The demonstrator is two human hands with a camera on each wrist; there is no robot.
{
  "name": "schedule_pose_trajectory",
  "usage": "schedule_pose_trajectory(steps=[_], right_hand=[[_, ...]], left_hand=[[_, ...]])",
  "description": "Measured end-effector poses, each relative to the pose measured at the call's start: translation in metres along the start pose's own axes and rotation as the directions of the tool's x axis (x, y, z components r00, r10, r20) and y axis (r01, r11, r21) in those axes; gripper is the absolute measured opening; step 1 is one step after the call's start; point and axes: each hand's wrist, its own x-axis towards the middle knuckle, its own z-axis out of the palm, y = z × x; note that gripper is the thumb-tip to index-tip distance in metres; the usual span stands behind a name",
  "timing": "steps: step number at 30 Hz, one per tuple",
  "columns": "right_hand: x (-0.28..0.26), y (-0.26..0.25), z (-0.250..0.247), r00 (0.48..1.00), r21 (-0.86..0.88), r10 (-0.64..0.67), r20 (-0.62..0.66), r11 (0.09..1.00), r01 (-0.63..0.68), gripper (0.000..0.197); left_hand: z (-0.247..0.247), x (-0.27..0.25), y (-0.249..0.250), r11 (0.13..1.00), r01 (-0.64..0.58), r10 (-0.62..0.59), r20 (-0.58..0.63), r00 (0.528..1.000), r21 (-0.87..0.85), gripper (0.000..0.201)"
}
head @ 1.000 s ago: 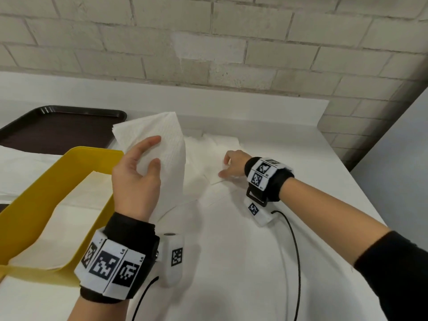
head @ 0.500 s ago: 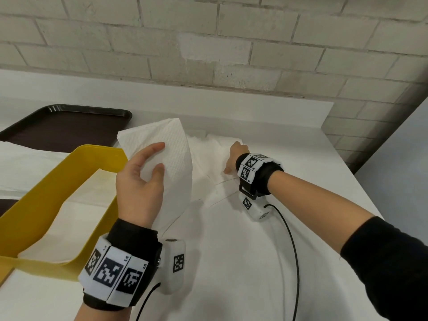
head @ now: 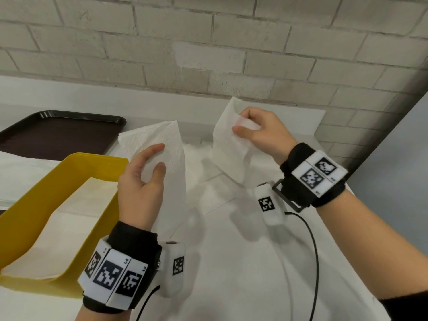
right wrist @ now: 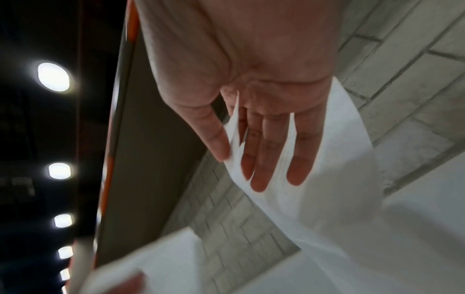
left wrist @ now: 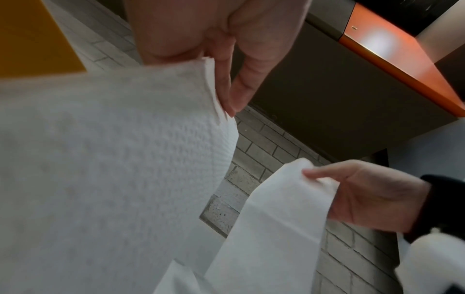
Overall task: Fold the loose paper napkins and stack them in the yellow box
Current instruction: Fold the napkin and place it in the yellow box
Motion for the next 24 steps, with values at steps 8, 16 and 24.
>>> schedule_pose_trajectory(steps=[8, 16, 24], right_hand=[[-0.02, -0.027, -0.035, 0.998, 0.348, -0.028, 0.057, 0.937, 0.006, 0.012], [-0.019, -0.035, -0.038, 0.961, 0.448, -0.199, 0.193, 0.889, 0.095, 0.005], [-0.017, -0.028, -0.015, 0.987, 0.227, -0.151, 0.052, 0.964, 0.136, 0.012]], left_hand=[[0.016, 0.004, 0.01, 0.995, -0.066, 0.054, 0.165, 0.985, 0.068, 0.052], [0.027, -0.001, 0.034, 0.89, 0.393, -0.238, 0.499, 0.833, -0.231, 0.041], [0.037, -0.002, 0.034, 0.851, 0.318, -0.16, 0.371, 0.915, -0.418, 0.021]])
